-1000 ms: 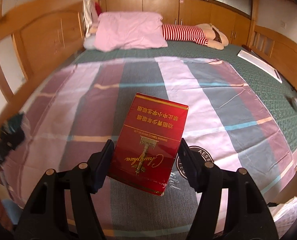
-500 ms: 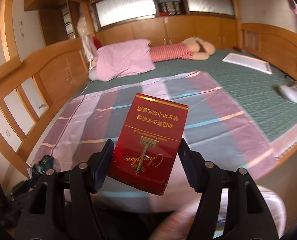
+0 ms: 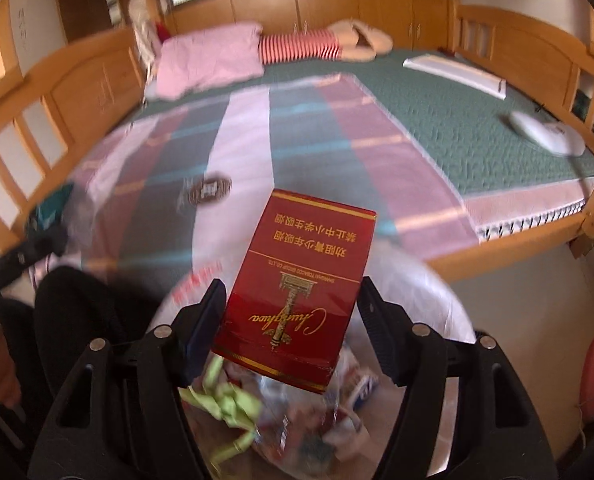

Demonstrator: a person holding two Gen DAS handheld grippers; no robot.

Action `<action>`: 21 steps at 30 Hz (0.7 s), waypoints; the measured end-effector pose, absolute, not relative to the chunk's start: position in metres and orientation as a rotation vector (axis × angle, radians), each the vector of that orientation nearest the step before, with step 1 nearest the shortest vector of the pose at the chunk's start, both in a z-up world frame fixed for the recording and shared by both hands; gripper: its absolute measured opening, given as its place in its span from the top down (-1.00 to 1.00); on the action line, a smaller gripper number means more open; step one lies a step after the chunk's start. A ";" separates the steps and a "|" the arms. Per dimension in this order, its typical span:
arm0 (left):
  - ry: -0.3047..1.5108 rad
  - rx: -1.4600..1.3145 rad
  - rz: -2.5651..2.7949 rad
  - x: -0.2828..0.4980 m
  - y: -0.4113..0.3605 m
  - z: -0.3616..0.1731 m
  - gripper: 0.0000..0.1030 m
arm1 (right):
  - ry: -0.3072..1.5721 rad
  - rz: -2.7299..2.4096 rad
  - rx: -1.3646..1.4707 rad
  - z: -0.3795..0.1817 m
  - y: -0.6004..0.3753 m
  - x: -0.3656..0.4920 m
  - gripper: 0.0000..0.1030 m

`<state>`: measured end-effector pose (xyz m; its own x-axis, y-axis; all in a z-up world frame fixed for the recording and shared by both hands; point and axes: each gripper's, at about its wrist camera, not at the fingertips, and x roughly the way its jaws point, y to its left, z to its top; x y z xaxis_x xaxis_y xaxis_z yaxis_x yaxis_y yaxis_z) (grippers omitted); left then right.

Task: Collect trash
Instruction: 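Open both tools over the white trash bag to drop the box and bag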

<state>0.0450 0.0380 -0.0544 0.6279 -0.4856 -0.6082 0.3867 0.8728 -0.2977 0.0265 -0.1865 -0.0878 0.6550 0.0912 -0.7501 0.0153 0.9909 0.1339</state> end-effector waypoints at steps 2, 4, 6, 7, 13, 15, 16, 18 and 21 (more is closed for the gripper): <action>0.768 -0.133 -0.539 0.044 0.021 -0.060 -0.13 | 0.873 0.045 0.133 -0.094 -0.192 0.020 -0.55; 0.786 -0.120 -0.561 0.036 0.008 -0.063 -0.13 | 0.854 0.017 0.140 -0.092 -0.202 0.014 -0.61; 0.805 -0.099 -0.585 0.034 -0.006 -0.068 -0.13 | 0.817 -0.020 0.172 -0.083 -0.218 0.006 -0.63; 0.813 -0.086 -0.601 0.032 -0.013 -0.070 -0.13 | 0.788 -0.039 0.203 -0.078 -0.227 0.002 -0.63; 0.869 -0.013 -0.700 0.024 -0.046 -0.081 -0.27 | 0.602 -0.080 0.315 -0.046 -0.265 -0.027 -0.82; 0.889 0.003 -0.719 0.020 -0.053 -0.087 -0.38 | 0.565 -0.090 0.300 -0.040 -0.266 -0.031 -0.85; 0.894 0.007 -0.727 0.020 -0.054 -0.089 -0.47 | 0.547 -0.096 0.286 -0.038 -0.265 -0.033 -0.88; 0.891 0.020 -0.719 0.018 -0.055 -0.089 -0.69 | 0.523 -0.109 0.263 -0.035 -0.263 -0.035 -0.89; 0.858 0.026 -0.652 0.016 -0.050 -0.084 -0.83 | 0.503 -0.111 0.249 -0.034 -0.259 -0.036 -0.92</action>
